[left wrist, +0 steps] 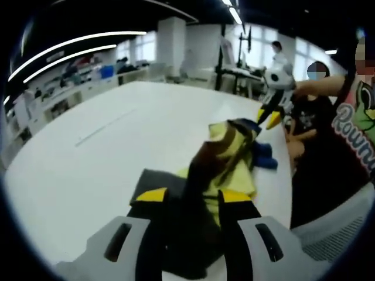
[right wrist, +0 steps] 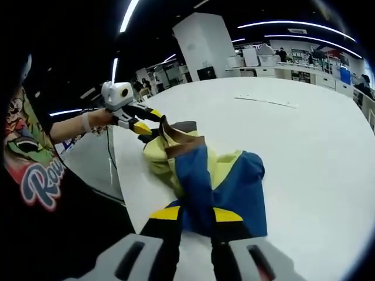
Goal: Fold the garment on the visible template until the final outline fits inside the template.
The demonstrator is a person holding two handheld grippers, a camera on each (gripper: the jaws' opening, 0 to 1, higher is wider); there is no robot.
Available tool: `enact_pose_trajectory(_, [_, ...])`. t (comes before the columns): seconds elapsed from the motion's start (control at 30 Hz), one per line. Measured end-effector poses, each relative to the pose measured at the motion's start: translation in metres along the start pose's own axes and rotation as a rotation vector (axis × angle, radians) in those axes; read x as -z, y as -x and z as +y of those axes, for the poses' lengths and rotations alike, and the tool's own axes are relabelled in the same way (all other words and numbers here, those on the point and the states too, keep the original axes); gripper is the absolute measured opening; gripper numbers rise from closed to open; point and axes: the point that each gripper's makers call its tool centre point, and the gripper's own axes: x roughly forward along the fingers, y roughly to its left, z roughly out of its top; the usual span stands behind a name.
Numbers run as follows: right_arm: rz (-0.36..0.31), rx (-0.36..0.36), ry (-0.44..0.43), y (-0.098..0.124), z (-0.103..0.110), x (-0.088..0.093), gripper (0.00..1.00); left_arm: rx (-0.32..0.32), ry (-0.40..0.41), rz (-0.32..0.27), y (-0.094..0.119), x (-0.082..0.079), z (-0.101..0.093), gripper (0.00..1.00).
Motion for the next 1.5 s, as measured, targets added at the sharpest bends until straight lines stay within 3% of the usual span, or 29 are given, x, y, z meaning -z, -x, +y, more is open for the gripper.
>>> enact_pose_trajectory(0.23, [0.005,-0.006,-0.030,-0.004,-0.004,0.002,0.09,0.006,-0.037,0.041,-0.008,0.005,0.006,0.25])
enact_pose_trajectory(0.5, [0.013,-0.004,-0.036,-0.008,-0.005,0.005,0.07,0.004,-0.053,0.070,-0.017,0.006,0.008,0.09])
enact_pose_trajectory(0.7, [0.010,0.002,-0.039,-0.010,-0.007,0.008,0.03,-0.012,-0.025,0.090,-0.016,0.011,0.011,0.01])
enact_pose_trajectory(0.87, [0.005,0.013,-0.045,-0.010,-0.008,0.008,0.00,-0.023,0.005,0.099,-0.014,0.013,0.014,0.00])
enact_pose_trajectory(1.17, [-0.069,0.058,0.005,0.013,-0.011,-0.019,0.00,-0.065,0.033,0.052,0.002,-0.002,0.019,0.00])
enact_pose_trajectory(1.5, [-0.169,0.131,0.150,0.050,-0.014,-0.079,0.00,-0.166,0.037,-0.090,0.048,-0.053,0.031,0.00])
